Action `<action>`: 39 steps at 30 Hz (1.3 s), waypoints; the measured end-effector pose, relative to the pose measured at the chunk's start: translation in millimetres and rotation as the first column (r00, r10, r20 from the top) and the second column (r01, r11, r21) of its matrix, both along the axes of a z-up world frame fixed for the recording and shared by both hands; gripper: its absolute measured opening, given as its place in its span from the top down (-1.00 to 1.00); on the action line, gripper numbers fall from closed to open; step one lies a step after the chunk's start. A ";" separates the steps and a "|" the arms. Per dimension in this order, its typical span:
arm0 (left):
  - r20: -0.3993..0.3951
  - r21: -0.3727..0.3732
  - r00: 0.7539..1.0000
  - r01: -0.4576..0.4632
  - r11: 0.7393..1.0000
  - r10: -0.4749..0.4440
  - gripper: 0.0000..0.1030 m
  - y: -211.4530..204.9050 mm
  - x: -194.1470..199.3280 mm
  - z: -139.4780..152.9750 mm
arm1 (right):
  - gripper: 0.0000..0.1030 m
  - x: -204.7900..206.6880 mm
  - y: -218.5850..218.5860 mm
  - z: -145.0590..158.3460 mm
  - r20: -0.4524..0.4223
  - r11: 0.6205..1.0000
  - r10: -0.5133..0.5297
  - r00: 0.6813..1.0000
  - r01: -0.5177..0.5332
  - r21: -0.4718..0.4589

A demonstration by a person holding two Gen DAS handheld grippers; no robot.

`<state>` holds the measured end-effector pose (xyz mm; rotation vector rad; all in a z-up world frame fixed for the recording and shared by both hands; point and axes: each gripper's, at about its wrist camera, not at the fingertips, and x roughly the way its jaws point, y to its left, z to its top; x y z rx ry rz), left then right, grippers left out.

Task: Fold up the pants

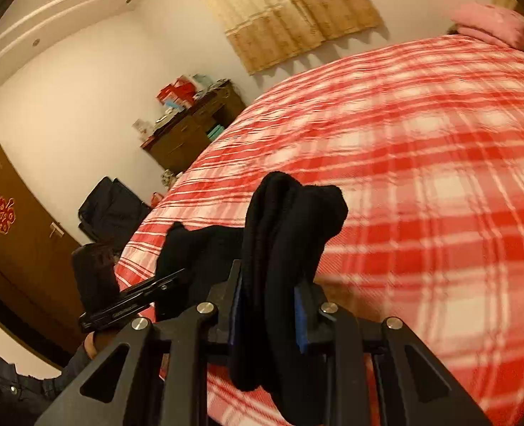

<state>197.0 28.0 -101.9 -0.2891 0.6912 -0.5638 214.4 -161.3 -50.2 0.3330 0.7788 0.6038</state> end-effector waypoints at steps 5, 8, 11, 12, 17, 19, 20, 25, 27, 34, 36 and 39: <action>0.029 0.029 0.992 -0.127 0.991 0.126 0.67 54.9 7.1 12.7 | 0.52 43.0 43.0 0.9 0.014 0.996 0.084 0.996 -0.084 -0.007; 0.035 0.043 0.978 -0.206 0.978 0.205 0.67 88.9 10.2 14.2 | 0.52 74.5 82.6 -3.0 0.021 0.989 0.148 0.989 -0.148 0.005; 0.037 0.056 0.961 -0.277 0.959 0.275 0.67 119.4 12.0 12.2 | 0.52 101.3 117.9 -12.0 0.017 0.981 0.191 0.981 -0.192 0.041; 0.035 0.059 0.955 -0.297 0.953 0.295 0.67 129.1 12.6 10.2 | 0.52 107.8 127.5 -14.9 0.013 0.978 0.201 0.979 -0.201 0.049; -0.034 0.091 0.930 -0.361 0.928 0.365 0.67 159.3 29.3 -21.2 | 0.52 141.9 173.8 -47.3 -0.039 0.974 0.224 0.974 -0.223 0.042; -0.067 0.117 0.924 -0.368 0.922 0.377 0.66 159.9 37.3 -38.6 | 0.52 158.4 178.7 -66.8 -0.087 0.979 0.202 0.976 -0.200 0.027; -0.079 0.127 0.921 -0.370 0.920 0.381 0.62 159.0 40.1 -44.1 | 0.51 164.7 179.4 -75.8 -0.111 0.982 0.189 0.976 -0.188 0.019; -0.071 0.169 0.911 -0.390 0.905 0.406 0.19 150.7 43.2 -55.6 | 0.35 179.6 172.2 -111.5 -0.193 0.992 0.113 0.975 -0.123 -0.037; -0.067 0.184 0.913 -0.386 0.904 0.403 0.05 151.2 44.7 -54.7 | 0.34 180.4 165.0 -113.0 -0.194 0.994 0.101 0.976 -0.107 -0.024; -0.056 0.203 0.910 -0.392 0.897 0.410 -0.13 151.7 42.1 -55.1 | 0.27 147.1 149.3 -71.2 -0.043 0.998 0.038 0.998 -0.040 -0.043; -0.048 0.221 0.907 -0.398 0.890 0.418 -0.15 149.8 39.7 -52.7 | 0.26 132.7 156.3 -58.1 0.002 0.996 0.090 0.996 -0.090 -0.022; -0.040 0.241 0.898 -0.417 0.876 0.438 -0.24 148.9 38.4 -51.6 | 0.12 114.1 179.9 -52.2 0.026 0.977 0.212 0.977 -0.211 -0.038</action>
